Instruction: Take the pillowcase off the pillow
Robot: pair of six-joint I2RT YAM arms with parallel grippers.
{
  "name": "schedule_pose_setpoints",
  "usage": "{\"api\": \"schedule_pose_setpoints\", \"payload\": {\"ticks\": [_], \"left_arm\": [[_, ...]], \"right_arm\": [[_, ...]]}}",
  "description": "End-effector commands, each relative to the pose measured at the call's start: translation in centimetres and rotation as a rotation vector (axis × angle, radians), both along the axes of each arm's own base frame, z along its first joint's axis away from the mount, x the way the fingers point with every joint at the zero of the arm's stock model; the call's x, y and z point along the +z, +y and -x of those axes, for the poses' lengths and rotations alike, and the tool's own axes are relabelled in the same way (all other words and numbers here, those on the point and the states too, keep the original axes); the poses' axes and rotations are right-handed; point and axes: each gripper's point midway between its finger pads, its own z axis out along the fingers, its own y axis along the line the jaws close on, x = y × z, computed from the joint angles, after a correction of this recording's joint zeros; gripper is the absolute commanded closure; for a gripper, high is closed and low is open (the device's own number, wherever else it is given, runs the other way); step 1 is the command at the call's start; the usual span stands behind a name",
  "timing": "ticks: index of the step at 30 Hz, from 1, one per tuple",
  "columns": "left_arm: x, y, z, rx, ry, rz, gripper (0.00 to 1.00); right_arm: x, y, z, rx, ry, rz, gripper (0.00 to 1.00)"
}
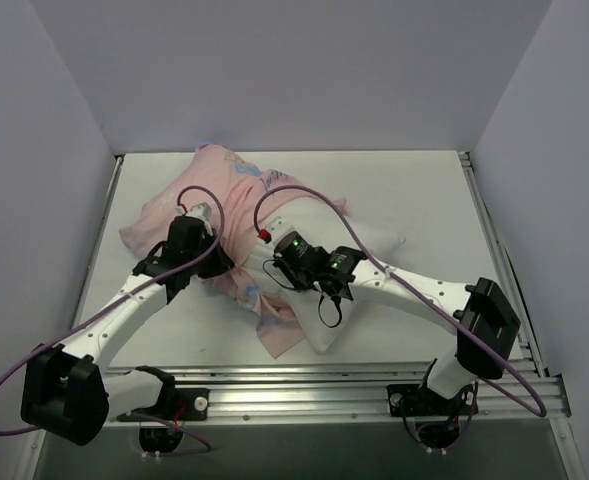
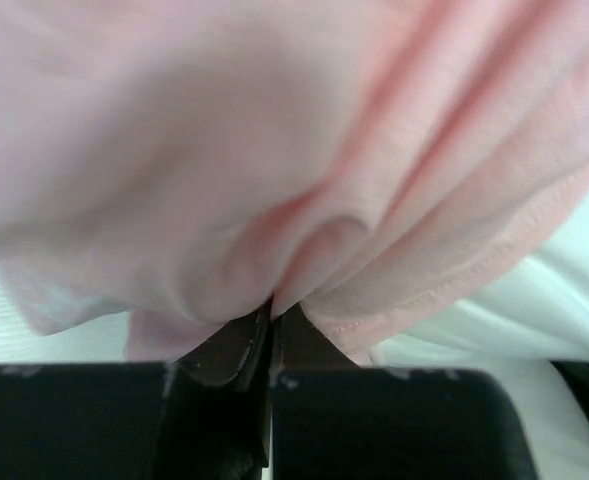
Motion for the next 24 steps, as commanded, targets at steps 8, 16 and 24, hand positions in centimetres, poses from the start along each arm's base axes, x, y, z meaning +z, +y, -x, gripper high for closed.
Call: {"api": "schedule_pose_setpoints", "payload": {"ticks": [8,16,24], "left_arm": [[4.6,17.8,-5.9,0.51,-0.103,-0.275,0.98],[1.3,19.1,-8.2,0.539,-0.025,-0.193,0.98],[7.6,13.9,-6.6,0.315,-0.169,-0.053,0.39]], "right_arm": [[16.0,-11.9,-0.4,-0.164,-0.161,-0.249,1.0],[14.0,-9.5,5.3,0.161,0.114,-0.386,1.0],[14.6,-7.0,6.7,0.275,0.222,-0.474,0.4]]}}
